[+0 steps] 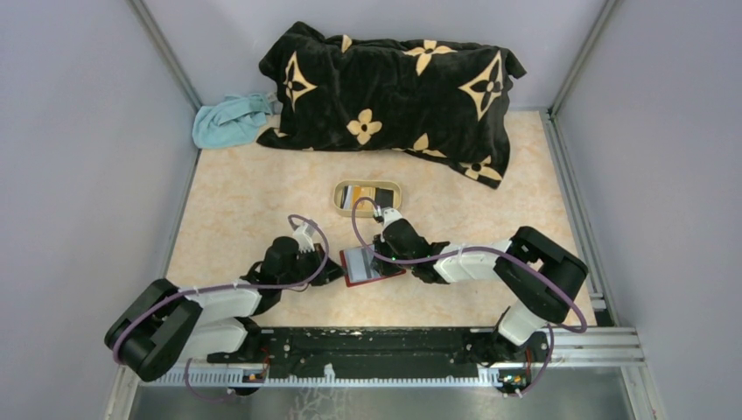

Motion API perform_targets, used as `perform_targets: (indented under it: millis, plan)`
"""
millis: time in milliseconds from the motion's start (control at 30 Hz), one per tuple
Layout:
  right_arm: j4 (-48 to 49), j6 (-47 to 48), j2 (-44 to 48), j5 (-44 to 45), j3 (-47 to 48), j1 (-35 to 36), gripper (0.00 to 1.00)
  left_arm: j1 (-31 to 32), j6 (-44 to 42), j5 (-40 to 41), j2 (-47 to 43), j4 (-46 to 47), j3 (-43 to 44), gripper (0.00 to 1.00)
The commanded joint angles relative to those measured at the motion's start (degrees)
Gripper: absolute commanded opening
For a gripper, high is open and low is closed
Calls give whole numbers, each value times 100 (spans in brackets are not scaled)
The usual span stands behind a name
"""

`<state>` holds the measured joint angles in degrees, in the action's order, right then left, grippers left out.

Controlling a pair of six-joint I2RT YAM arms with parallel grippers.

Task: Take the credit cards out of the card holder

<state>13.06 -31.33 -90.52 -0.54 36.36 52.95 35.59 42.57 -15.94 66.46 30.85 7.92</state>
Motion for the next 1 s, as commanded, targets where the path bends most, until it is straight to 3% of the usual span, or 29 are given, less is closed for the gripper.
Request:
perform_targets:
  millis: [0,967]
  plan:
    - [153,-33,-45,4,-30,-49,0,-17,-49,-104,412,408,145,3]
    - [292,-88,-132,-69,-90,-92,0,-17,63,-474,558,676,349,2]
